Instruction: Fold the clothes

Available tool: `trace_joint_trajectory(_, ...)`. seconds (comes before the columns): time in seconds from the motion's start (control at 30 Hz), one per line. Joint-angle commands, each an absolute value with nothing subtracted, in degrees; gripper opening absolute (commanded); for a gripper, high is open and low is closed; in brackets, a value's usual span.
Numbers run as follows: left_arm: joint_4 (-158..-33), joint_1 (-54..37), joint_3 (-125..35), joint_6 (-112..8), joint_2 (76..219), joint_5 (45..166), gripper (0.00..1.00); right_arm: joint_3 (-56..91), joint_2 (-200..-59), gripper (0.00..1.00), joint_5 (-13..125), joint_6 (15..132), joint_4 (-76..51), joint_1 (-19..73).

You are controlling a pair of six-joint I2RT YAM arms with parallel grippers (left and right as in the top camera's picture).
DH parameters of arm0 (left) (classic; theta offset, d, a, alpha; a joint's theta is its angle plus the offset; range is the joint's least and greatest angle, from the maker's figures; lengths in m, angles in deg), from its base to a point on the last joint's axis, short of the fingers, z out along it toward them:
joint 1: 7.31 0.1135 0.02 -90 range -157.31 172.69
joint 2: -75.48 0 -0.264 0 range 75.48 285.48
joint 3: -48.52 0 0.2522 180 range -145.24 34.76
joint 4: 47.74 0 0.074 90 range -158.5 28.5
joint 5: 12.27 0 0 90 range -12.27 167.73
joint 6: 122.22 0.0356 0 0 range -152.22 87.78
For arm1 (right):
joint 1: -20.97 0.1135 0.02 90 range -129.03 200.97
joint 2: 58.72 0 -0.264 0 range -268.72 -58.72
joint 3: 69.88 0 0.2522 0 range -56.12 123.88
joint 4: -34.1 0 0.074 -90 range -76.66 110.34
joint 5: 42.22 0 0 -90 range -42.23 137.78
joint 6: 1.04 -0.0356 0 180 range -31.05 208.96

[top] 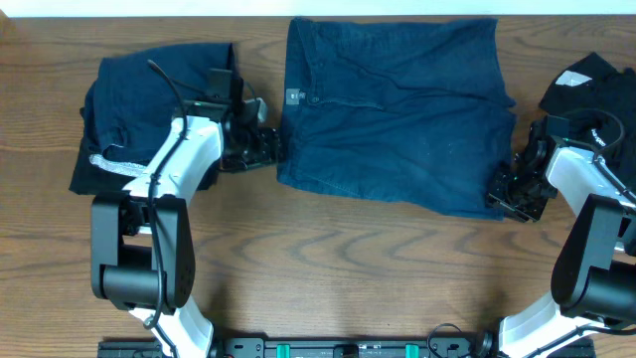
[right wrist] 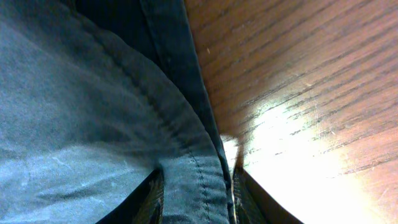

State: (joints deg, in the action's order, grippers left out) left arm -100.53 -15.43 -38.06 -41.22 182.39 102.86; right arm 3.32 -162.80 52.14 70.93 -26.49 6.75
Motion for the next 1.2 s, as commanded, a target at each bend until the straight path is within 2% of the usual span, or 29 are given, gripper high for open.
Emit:
trace_joint_trajectory(0.0, -100.38, -17.42, -36.66, -41.96, 183.18, 107.27, 0.73, 2.25, -163.1, 0.36, 51.41, 70.74, -25.68, 7.06)
trace_joint_trajectory(0.27, -95.2, -20.11, -32.33, -43.58, 183.55, 106.31, 0.74, 2.25, -163.1, 0.34, 51.5, 70.74, -25.75, 7.16)
trace_joint_trajectory(0.37, -95.11, -20.08, -31.54, -45.43, 183.72, 102.44, 0.74, 2.25, -163.12, 0.34, 52.38, 70.76, -26.27, 7.16)
trace_joint_trajectory(0.53, -94.93, -20.11, -31.04, -45.43, 183.81, 100.41, 0.74, 2.27, -163.1, 0.52, 52.49, 70.76, -26.51, 7.16)
trace_joint_trajectory(0.67, -94.8, -20.32, -31.04, -45.43, 183.81, 100.41, 0.74, 2.88, -163.1, 0.6, 52.62, 70.85, -27.74, 7.16)
trace_joint_trajectory(0.83, -94.34, -20.3, -31.04, -45.43, 183.81, 100.39, 0.74, 3.71, -163.08, 0.82, 53.84, 70.96, -31.52, 7.16)
trace_joint_trajectory(0.97, -93.69, -20.3, -31.04, -45.43, 183.81, 100.41, 0.74, 3.71, -163.08, 0.92, 57.84, 70.69, -32.17, 7.16)
trace_joint_trajectory(1.03, -93.49, -20.3, -31.04, -45.46, 183.81, 100.43, 0.74, 3.69, -163.1, 0.91, 59.61, 70.69, -31.45, 7.16)
trace_joint_trajectory(1.17, -93.62, -20.3, -31.04, -45.43, 183.81, 100.43, 0.74, 3.64, -163.1, 0.67, 60.24, 70.08, -29.79, 7.16)
